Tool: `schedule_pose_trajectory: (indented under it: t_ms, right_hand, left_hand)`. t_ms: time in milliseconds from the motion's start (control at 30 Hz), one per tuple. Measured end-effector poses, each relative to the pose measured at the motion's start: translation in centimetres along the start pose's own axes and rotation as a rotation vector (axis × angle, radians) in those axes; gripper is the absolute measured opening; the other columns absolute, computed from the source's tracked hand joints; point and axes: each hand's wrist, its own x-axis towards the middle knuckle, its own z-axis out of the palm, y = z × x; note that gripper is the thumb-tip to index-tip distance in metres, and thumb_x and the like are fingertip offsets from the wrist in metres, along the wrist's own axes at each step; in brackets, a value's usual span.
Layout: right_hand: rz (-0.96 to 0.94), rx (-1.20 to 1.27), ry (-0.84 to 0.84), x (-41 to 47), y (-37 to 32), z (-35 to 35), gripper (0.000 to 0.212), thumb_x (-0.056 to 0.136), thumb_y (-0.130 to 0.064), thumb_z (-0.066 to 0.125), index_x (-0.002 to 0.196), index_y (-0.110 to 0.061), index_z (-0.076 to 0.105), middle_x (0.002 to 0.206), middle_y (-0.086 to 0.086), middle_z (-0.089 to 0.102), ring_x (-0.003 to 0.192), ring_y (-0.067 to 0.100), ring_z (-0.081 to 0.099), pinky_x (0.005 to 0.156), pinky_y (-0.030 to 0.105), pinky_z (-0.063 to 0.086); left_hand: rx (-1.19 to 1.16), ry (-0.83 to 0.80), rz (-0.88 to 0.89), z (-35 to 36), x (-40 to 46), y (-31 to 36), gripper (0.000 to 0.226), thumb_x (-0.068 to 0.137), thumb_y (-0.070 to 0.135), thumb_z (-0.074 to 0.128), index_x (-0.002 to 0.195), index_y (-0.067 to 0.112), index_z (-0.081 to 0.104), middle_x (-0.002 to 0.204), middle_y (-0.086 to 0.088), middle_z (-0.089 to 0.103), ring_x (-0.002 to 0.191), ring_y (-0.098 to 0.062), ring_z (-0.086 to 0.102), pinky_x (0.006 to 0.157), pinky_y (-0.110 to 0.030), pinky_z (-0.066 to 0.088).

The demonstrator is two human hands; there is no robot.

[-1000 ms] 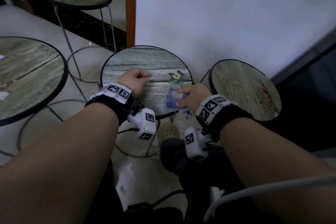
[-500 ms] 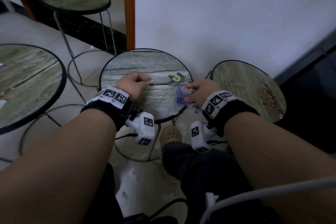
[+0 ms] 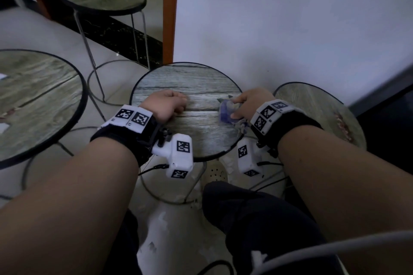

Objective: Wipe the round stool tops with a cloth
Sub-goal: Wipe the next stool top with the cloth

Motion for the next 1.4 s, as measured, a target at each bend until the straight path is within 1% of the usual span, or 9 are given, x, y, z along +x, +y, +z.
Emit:
schedule_pose_trajectory:
  t_ms: [167, 300, 433, 567, 767, 1000, 1200, 1300, 1400]
  right_hand:
    - [0.014, -0.046, 0.007, 1.6, -1.1, -0.4, 0.04, 0.08, -0.028, 0.073, 0.118, -0.018, 0.066, 0.118, 0.003, 0.065, 0.109, 0.021, 0.059, 0.094, 0.028, 0.047]
    - [0.011, -0.033, 0.025, 2.8, -1.4, -0.5, 0.036, 0.081, -0.03, 0.071, 0.114, -0.015, 0.068, 0.113, 0.003, 0.065, 0.104, 0.022, 0.06, 0.084, 0.027, 0.045]
    - [0.036, -0.023, 0.006, 4.1, -1.6, -0.7, 0.037, 0.076, -0.025, 0.077, 0.11, -0.013, 0.069, 0.096, 0.0, 0.06, 0.093, 0.018, 0.057, 0.082, 0.028, 0.046]
    - [0.051, -0.01, -0.009, 4.7, -1.3, -0.7, 0.035, 0.071, -0.023, 0.081, 0.104, -0.015, 0.071, 0.089, -0.003, 0.059, 0.088, 0.017, 0.057, 0.079, 0.029, 0.048]
    - [0.035, 0.001, -0.002, 5.6, -1.1, -0.7, 0.031, 0.072, -0.024, 0.08, 0.101, -0.018, 0.07, 0.09, -0.004, 0.059, 0.09, 0.018, 0.057, 0.08, 0.029, 0.047]
    - [0.008, 0.036, 0.028, 8.4, -2.6, -0.9, 0.036, 0.068, -0.021, 0.083, 0.101, -0.016, 0.071, 0.091, -0.002, 0.061, 0.089, 0.015, 0.056, 0.081, 0.026, 0.048]
    - [-0.015, 0.055, 0.036, 10.5, -3.6, -1.5, 0.041, 0.068, -0.02, 0.083, 0.107, -0.016, 0.07, 0.094, 0.001, 0.064, 0.091, 0.016, 0.058, 0.078, 0.024, 0.045]
    - [-0.031, 0.044, 0.039, 10.9, -3.8, -1.8, 0.042, 0.07, -0.021, 0.081, 0.11, -0.017, 0.07, 0.096, 0.0, 0.062, 0.099, 0.018, 0.059, 0.081, 0.024, 0.045]
    - [-0.05, 0.07, 0.035, 11.4, -4.0, -1.9, 0.043, 0.071, -0.02, 0.081, 0.112, -0.018, 0.069, 0.098, 0.0, 0.063, 0.096, 0.017, 0.058, 0.08, 0.023, 0.044]
  left_hand:
    - [-0.193, -0.03, -0.042, -0.5, 0.2, 0.3, 0.02, 0.091, 0.004, 0.052, 0.074, 0.013, 0.058, 0.075, -0.009, 0.057, 0.063, -0.015, 0.049, 0.06, -0.021, 0.037]
    - [-0.241, 0.017, -0.087, -0.6, 0.9, 0.5, 0.017, 0.094, 0.009, 0.051, 0.077, 0.01, 0.054, 0.074, -0.008, 0.06, 0.061, -0.015, 0.054, 0.053, -0.019, 0.044]
    - [-0.297, 0.032, -0.101, -0.6, 1.4, 1.4, 0.024, 0.095, 0.008, 0.047, 0.071, 0.009, 0.05, 0.069, -0.008, 0.054, 0.056, -0.016, 0.05, 0.049, -0.02, 0.039]
    - [-0.359, 0.089, -0.054, -0.8, 2.4, 1.8, 0.026, 0.093, 0.007, 0.05, 0.068, 0.01, 0.053, 0.071, -0.007, 0.051, 0.062, -0.019, 0.047, 0.059, -0.027, 0.037]
    - [-0.29, 0.15, -0.053, -1.5, 4.2, 0.7, 0.015, 0.09, 0.017, 0.056, 0.076, 0.016, 0.058, 0.078, -0.005, 0.058, 0.076, -0.019, 0.054, 0.076, -0.031, 0.045]
    - [-0.396, 0.076, -0.053, -1.8, 4.0, 0.6, 0.025, 0.095, 0.006, 0.046, 0.072, 0.013, 0.052, 0.072, -0.004, 0.05, 0.064, -0.013, 0.047, 0.064, -0.02, 0.039]
    - [-0.376, 0.113, -0.056, -1.8, 4.1, 0.4, 0.022, 0.095, 0.007, 0.048, 0.074, 0.013, 0.054, 0.075, -0.004, 0.055, 0.068, -0.014, 0.051, 0.065, -0.022, 0.042]
    - [-0.362, 0.129, -0.065, -1.7, 4.4, 0.1, 0.019, 0.094, 0.009, 0.05, 0.077, 0.014, 0.056, 0.078, -0.005, 0.058, 0.072, -0.015, 0.054, 0.069, -0.024, 0.046]
    - [-0.361, 0.128, -0.061, -1.7, 4.4, 0.2, 0.02, 0.094, 0.008, 0.05, 0.076, 0.013, 0.056, 0.076, -0.005, 0.056, 0.07, -0.015, 0.053, 0.068, -0.024, 0.045]
